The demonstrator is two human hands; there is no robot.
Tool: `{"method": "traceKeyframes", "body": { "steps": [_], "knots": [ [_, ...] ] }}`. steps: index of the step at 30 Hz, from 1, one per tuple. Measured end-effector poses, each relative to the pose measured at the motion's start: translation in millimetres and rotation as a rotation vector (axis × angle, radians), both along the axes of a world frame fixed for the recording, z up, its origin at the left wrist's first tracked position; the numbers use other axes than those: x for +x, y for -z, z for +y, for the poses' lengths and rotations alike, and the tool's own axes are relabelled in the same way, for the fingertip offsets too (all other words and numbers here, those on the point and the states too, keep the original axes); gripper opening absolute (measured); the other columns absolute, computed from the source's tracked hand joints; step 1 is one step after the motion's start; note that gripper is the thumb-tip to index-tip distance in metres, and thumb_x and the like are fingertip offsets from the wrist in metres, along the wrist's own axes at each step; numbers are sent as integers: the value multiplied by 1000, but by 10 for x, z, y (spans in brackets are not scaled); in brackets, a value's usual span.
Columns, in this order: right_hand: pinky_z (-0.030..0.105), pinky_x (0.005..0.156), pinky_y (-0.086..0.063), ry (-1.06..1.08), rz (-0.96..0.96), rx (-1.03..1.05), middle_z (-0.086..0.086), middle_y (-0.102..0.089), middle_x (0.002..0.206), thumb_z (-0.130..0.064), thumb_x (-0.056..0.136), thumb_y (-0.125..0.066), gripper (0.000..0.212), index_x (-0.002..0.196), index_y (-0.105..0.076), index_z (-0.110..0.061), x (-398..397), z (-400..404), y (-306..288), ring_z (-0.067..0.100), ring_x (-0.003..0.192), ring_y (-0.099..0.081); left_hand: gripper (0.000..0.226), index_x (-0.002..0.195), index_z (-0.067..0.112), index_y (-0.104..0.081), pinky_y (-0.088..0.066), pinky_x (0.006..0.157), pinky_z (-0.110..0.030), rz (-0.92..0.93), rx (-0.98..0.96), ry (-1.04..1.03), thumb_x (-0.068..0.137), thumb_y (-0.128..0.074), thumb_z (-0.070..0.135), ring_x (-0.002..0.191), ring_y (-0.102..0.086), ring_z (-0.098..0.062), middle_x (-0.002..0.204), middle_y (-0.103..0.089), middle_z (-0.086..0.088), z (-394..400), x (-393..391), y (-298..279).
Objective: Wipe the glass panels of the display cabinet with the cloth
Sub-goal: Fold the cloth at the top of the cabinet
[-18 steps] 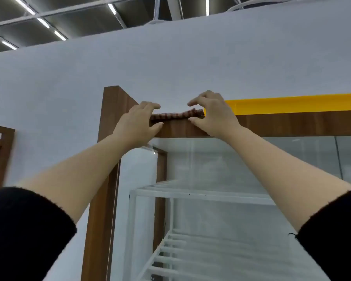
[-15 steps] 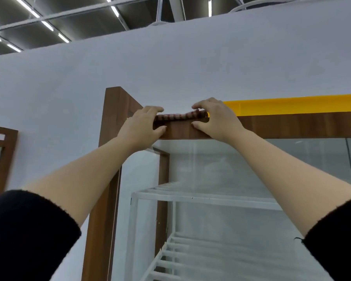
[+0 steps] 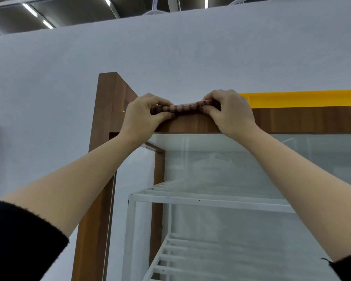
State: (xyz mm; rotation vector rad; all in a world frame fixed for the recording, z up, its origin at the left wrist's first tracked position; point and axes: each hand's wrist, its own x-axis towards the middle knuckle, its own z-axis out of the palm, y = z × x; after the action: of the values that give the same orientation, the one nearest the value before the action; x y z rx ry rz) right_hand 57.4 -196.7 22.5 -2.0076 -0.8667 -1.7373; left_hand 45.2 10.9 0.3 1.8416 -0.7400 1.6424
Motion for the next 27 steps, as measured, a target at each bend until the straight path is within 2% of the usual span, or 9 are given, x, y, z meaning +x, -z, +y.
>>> {"method": "traceKeyframes", "body": {
  "steps": [3, 5, 8, 11, 13, 15, 19, 23, 27],
  "knots": [
    [12, 65, -31, -128, -21, -35, -7, -55, 84, -17, 88, -61, 10, 97, -64, -12, -16, -49, 73, 14, 83, -48, 24, 96, 26, -68, -44, 79, -14, -48, 21, 64, 75, -75, 16, 88, -55, -7, 89, -61, 11, 8, -37, 56],
    [7, 66, -31, -159, -75, -48, -4, -56, 84, -11, 87, -62, 10, 96, -63, -7, -39, -65, 132, 14, 82, -47, 25, 99, 20, -69, -47, 78, -15, -99, 40, 69, 75, -74, 15, 89, -54, -7, 91, -62, 8, 21, -45, 119],
    [13, 70, -30, -127, -210, -110, 5, -62, 86, -11, 84, -61, 13, 95, -63, -3, -69, -51, 229, 16, 82, -48, 26, 101, 15, -70, -49, 76, -17, -177, 42, 79, 76, -73, 14, 89, -56, -11, 93, -64, 2, 58, -34, 245],
    [26, 75, -38, -77, -304, -211, 10, -63, 87, -14, 85, -58, 16, 94, -63, -2, -95, -43, 368, 24, 85, -51, 24, 100, 15, -70, -49, 76, -16, -220, 91, 48, 76, -72, 13, 89, -56, -11, 94, -63, 5, 148, -11, 374],
    [39, 70, -45, -32, -341, -289, 10, -64, 88, -16, 85, -57, 17, 93, -63, -2, -94, -26, 500, 29, 83, -54, 23, 99, 14, -71, -49, 76, -17, -225, 154, 23, 76, -72, 15, 88, -56, -10, 94, -63, 6, 237, 12, 469],
    [42, 65, -48, 0, -358, -349, 10, -64, 88, -14, 84, -59, 13, 90, -63, -3, -70, 9, 653, 30, 82, -56, 22, 98, 12, -71, -51, 76, -24, -199, 200, -9, 76, -72, 15, 90, -58, -16, 96, -64, 4, 327, 46, 565],
    [42, 64, -51, 10, -296, -392, 10, -63, 84, -16, 86, -55, 17, 90, -63, -2, -16, 94, 961, 31, 77, -58, 23, 97, 11, -72, -50, 82, -27, -119, 289, -60, 75, -74, 10, 93, -57, -12, 100, -63, 6, 465, 108, 750],
    [39, 67, -52, -10, -148, -366, 6, -65, 87, -23, 86, -54, 21, 92, -65, -6, 0, 239, 1267, 26, 80, -58, 24, 98, 9, -72, -46, 85, -27, -80, 382, -104, 75, -73, 6, 94, -57, -16, 102, -68, -6, 563, 155, 871],
    [21, 84, -40, -78, 54, -234, 1, -66, 102, -41, 90, -40, 42, 107, -66, -12, -66, 443, 1428, 15, 95, -54, 28, 103, 10, -70, -44, 90, -27, -54, 458, -125, 75, -73, 7, 102, -58, -20, 109, -66, -6, 641, 189, 878]
  ]
}}
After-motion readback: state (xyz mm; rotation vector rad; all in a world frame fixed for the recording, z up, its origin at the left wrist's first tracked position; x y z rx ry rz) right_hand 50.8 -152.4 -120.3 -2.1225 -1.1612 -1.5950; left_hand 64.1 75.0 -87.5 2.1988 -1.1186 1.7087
